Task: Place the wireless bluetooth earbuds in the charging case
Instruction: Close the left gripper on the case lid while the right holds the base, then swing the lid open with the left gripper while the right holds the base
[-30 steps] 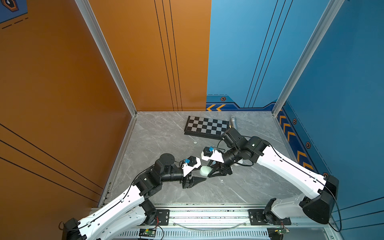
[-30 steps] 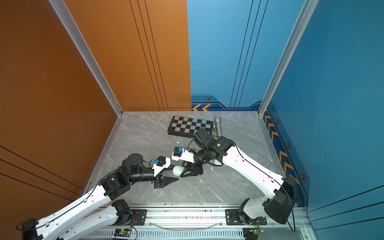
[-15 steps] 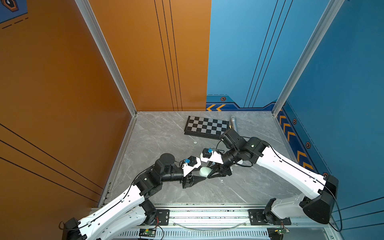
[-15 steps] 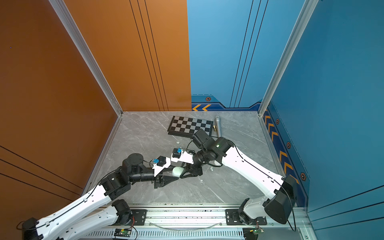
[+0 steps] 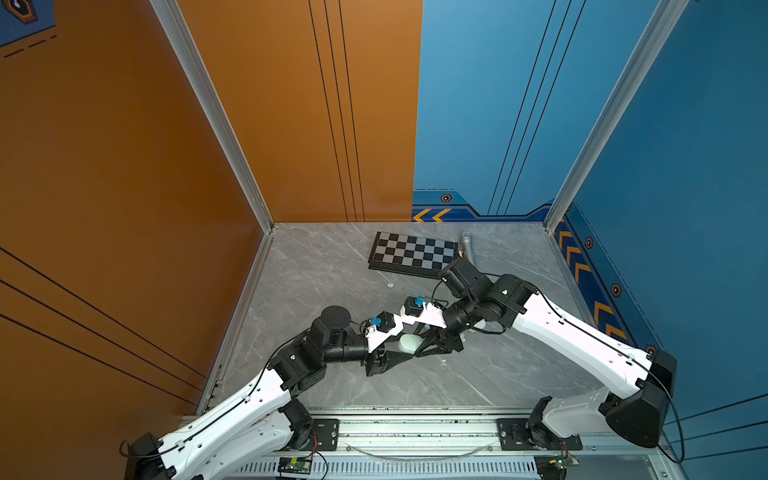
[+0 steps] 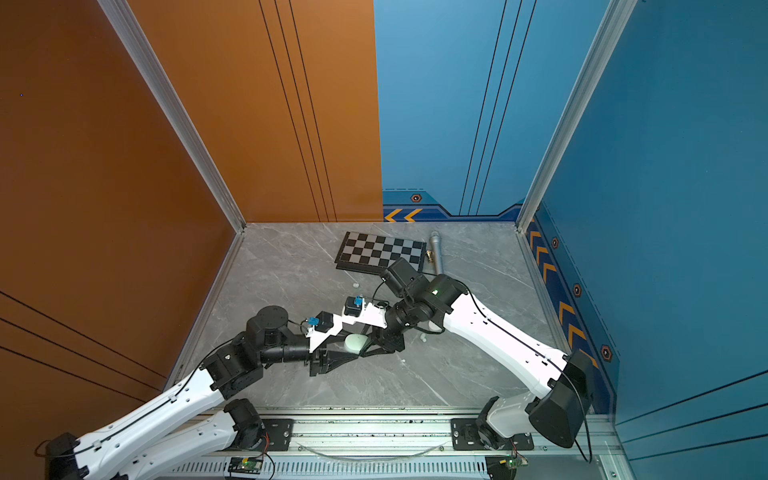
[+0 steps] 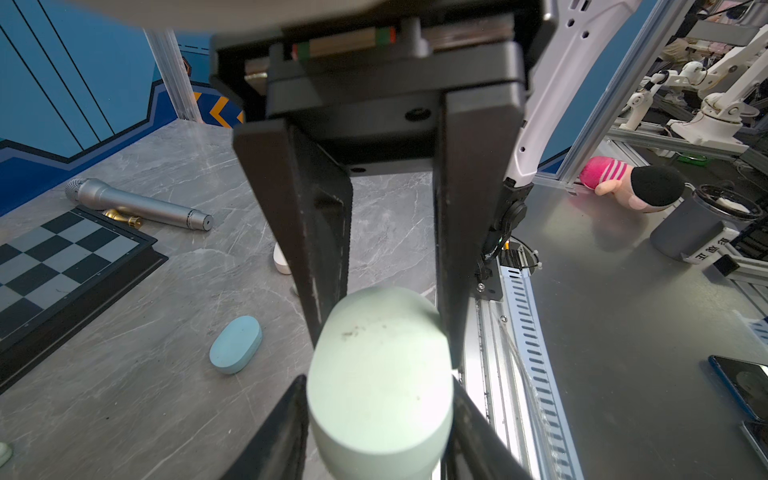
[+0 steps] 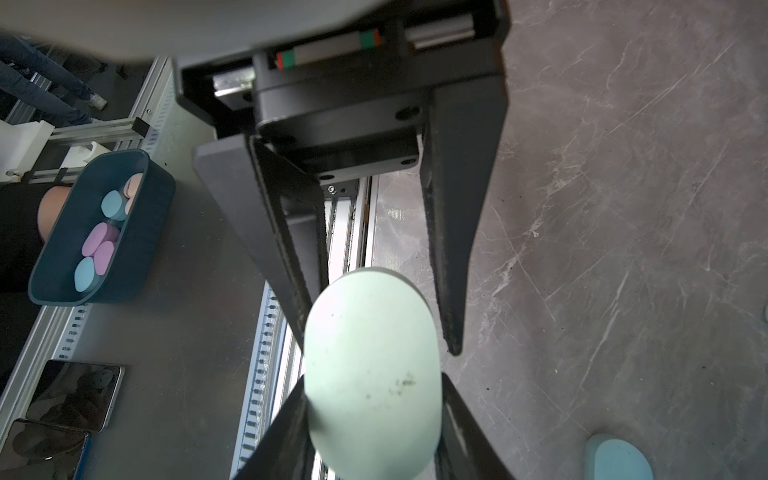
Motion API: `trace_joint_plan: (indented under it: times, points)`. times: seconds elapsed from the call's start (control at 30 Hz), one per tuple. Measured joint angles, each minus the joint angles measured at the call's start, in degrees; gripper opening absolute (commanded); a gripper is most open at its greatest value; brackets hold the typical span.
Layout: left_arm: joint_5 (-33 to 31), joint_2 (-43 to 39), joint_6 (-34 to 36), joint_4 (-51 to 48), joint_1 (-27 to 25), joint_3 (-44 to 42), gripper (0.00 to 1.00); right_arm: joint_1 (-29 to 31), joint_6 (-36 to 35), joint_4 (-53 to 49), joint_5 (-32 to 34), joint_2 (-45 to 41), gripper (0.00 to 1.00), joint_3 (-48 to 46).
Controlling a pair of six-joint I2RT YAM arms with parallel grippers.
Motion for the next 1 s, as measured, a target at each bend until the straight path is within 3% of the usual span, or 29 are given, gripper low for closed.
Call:
trace_joint_plan:
  times: [0.17, 0.23, 0.3, 0.53, 1.0]
  points:
    - [0.4, 0.1, 0.0, -0.5, 0.0, 0.0, 0.35, 0.2, 0.0, -0.1, 0.5, 0.0, 0.19, 0.0]
    - [0.4, 0.1, 0.0, -0.7, 0.0, 0.0, 0.26, 0.3, 0.0, -0.1, 0.7, 0.0, 0.22, 0.0]
    - [0.5, 0.2, 0.0, -0.7, 0.0, 0.0, 0.18, 0.3, 0.0, -0.1, 0.8, 0.0, 0.29, 0.0]
    - [0.2, 0.3, 0.0, -0.7, 0.1, 0.0, 0.08, 0.3, 0.5, 0.1, 1.0, 0.0, 0.51, 0.0]
    - [-1.3, 0.6, 0.0, -0.6, 0.1, 0.0, 0.02, -1.0, 5.2, 1.9, 0.8, 0.6, 0.60, 0.0]
